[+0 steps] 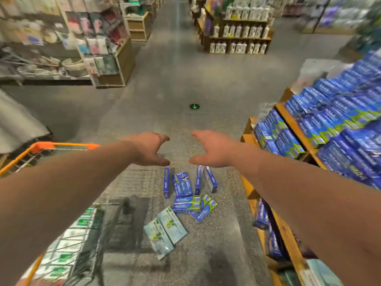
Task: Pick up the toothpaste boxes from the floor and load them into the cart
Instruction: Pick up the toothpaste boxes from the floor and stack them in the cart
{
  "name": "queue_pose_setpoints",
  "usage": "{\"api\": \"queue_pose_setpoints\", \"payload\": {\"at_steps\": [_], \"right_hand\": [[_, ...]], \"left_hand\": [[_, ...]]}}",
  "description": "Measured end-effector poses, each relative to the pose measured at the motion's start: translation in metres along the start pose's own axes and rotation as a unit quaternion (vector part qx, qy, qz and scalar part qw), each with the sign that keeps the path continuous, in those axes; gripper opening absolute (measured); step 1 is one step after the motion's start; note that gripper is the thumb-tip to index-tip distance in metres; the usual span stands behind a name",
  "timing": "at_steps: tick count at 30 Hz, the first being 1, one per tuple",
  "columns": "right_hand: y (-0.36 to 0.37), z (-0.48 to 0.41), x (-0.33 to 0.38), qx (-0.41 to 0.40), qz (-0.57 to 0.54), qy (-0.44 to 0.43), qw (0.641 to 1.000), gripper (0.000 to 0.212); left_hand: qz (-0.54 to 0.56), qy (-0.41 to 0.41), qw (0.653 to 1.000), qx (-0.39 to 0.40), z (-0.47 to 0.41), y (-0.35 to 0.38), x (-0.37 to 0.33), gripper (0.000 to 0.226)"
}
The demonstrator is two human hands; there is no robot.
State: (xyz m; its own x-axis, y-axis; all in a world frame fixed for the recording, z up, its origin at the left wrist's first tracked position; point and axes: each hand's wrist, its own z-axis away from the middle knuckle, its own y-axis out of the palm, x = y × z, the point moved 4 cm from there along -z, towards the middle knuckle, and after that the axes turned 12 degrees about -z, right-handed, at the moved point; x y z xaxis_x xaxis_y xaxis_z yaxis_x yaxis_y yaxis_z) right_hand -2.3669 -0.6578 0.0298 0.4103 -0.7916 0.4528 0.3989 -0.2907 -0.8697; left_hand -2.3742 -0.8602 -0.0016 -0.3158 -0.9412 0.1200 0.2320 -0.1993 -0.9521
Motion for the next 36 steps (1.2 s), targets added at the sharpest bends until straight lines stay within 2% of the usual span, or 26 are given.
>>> {"api": "queue_pose_setpoints", "payload": {"at_steps": [8, 12, 16, 22, 27, 33, 36], "right_hand": [[-0.014, -0.048, -0.146, 0.03, -0.012, 0.049, 0.998, 0.089], [-0.011, -0.098, -0.195, 0.043, -0.039, 0.068, 0.996, 0.095], [0.0, -0.157, -0.248, 0.045, -0.049, 0.097, 0.993, 0.093], [0.041, -0.238, -0.345, 0.073, -0.077, 0.144, 0.984, 0.092], [0.106, -0.311, -0.428, 0.07, -0.142, 0.176, 0.972, 0.089], [0.246, -0.387, -0.537, 0.055, -0.199, 0.202, 0.957, 0.08], [0.319, -0.409, -0.593, 0.067, -0.186, 0.215, 0.956, 0.067]], "left_hand": [[0.007, 0.014, 0.999, 0.034, -0.117, 0.017, -0.063, 0.091], [0.0, 0.03, 0.998, 0.052, -0.183, 0.037, -0.062, 0.094], [0.012, 0.051, 0.996, 0.065, -0.272, 0.065, -0.054, 0.096], [0.025, 0.062, 0.994, 0.084, -0.4, 0.131, -0.049, 0.086], [0.039, 0.048, 0.992, 0.107, -0.488, 0.221, -0.058, 0.084], [0.08, -0.026, 0.986, 0.142, -0.562, 0.392, -0.087, 0.075], [0.085, -0.062, 0.982, 0.159, -0.594, 0.482, -0.1, 0.068]]}}
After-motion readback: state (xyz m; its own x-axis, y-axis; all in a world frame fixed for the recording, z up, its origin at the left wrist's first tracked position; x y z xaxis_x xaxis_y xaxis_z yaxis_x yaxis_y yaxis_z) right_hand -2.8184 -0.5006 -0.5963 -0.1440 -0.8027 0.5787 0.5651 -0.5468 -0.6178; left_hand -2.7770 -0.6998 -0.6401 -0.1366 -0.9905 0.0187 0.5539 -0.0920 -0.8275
